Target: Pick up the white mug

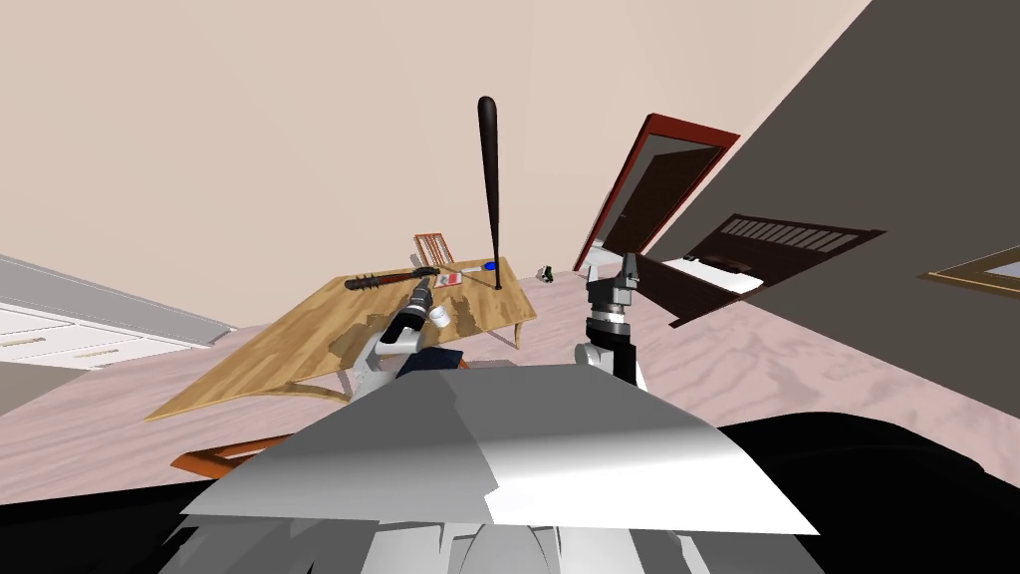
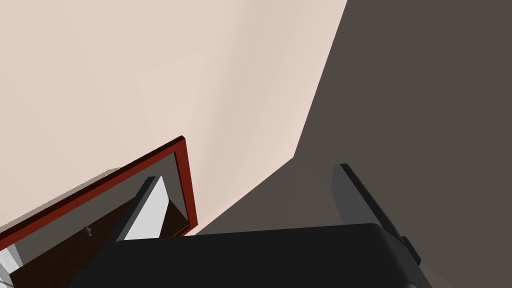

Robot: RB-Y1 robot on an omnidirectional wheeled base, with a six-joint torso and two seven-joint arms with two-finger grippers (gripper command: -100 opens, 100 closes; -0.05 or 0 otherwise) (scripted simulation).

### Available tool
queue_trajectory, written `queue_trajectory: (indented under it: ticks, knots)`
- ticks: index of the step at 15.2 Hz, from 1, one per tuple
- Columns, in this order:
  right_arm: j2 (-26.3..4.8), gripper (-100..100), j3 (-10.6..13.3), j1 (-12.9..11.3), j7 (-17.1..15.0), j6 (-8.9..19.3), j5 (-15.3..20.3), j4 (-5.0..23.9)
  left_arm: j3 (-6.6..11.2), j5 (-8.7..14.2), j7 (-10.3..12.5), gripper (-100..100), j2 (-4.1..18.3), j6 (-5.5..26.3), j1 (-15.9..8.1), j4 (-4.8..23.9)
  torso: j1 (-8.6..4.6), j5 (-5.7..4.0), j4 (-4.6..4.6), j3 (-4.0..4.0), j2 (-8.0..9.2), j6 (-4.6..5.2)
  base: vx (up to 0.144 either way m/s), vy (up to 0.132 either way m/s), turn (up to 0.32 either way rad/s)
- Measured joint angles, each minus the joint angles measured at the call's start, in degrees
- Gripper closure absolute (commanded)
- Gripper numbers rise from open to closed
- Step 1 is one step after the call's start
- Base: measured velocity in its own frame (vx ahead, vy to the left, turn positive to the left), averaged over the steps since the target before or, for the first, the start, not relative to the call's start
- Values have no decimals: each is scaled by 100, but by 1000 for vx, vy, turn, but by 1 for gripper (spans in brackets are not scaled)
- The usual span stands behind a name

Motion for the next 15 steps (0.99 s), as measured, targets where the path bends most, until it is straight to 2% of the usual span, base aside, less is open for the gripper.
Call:
queue_trajectory:
  ticks: [3,7,9,11,13,15]
  knots:
    - [0,0,0,0,0,0,0,0,42,16,-23,-100,13,365,-46,46,-4,-1,0,0,0,1,-9,10,-47]
    - [0,0,0,0,0,0,0,0,126,44,-88,-100,53,809,-318,471,-1,0,0,-1,-1,0,-10,13,-52]
    - [0,0,0,1,0,0,0,0,150,87,-90,-100,105,1022,-314,497,-3,0,0,0,-1,-2,-7,7,-21]
    - [0,0,0,0,0,0,0,0,199,106,-115,-100,133,1249,-465,708,-3,0,0,-1,-1,1,-10,10,-66]
    - [0,0,0,1,0,0,0,0,221,143,-121,-100,176,1469,-501,757,-4,-1,0,-1,-2,-2,-4,7,-29]
    - [0,0,0,0,0,0,0,0,269,156,-146,-100,189,1671,-607,945,-4,0,-1,-2,-3,0,-6,12,-60]
